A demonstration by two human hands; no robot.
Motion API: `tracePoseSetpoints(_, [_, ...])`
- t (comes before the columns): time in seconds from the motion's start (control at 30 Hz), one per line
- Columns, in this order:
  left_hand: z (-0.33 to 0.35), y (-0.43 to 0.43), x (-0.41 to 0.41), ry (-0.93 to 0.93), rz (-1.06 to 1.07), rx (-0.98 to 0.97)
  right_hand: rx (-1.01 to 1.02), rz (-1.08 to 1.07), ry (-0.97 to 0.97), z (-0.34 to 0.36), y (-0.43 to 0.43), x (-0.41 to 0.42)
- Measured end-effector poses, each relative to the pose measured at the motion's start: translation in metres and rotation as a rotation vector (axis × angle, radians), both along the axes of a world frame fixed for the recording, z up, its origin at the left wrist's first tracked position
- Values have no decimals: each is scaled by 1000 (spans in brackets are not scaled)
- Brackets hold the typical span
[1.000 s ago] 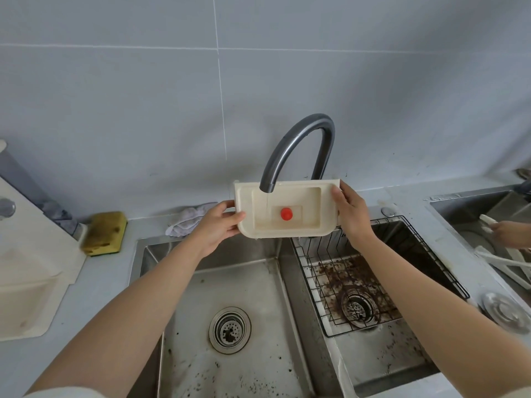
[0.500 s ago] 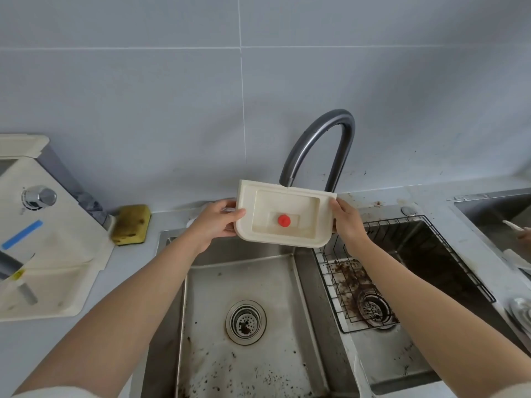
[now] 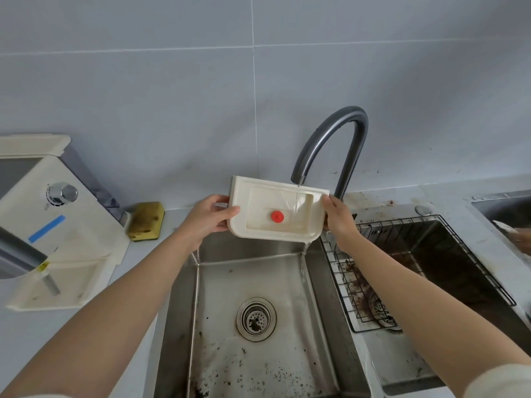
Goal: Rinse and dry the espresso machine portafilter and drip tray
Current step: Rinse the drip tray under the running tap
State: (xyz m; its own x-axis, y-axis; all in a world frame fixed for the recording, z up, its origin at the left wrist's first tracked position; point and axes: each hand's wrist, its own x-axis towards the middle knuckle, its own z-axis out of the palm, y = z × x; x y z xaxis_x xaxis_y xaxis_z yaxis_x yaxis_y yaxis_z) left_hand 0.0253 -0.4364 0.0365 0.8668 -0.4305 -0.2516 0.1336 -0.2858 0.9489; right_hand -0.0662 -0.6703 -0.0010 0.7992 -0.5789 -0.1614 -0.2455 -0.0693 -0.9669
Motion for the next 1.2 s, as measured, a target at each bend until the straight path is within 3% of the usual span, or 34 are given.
tracePoseSetpoints(0.33, [23, 0, -1, -61, 25, -54, 78, 22, -60, -9, 17, 11])
tracePoseSetpoints(0.47, [25, -3, -4, -62, -10, -71, 212, 18, -53, -12, 18, 13])
tracePoseSetpoints(0.67, [22, -4, -7, -21, 16, -79, 309, 15, 67, -14, 21, 9])
tracePoseSetpoints(1.03, [6, 4, -4, 271, 79, -153, 173, 49, 210, -5, 11, 8])
tracePoseSetpoints(1.2, [-5, 6, -5, 400, 174, -190, 224, 91, 223, -1, 8, 5])
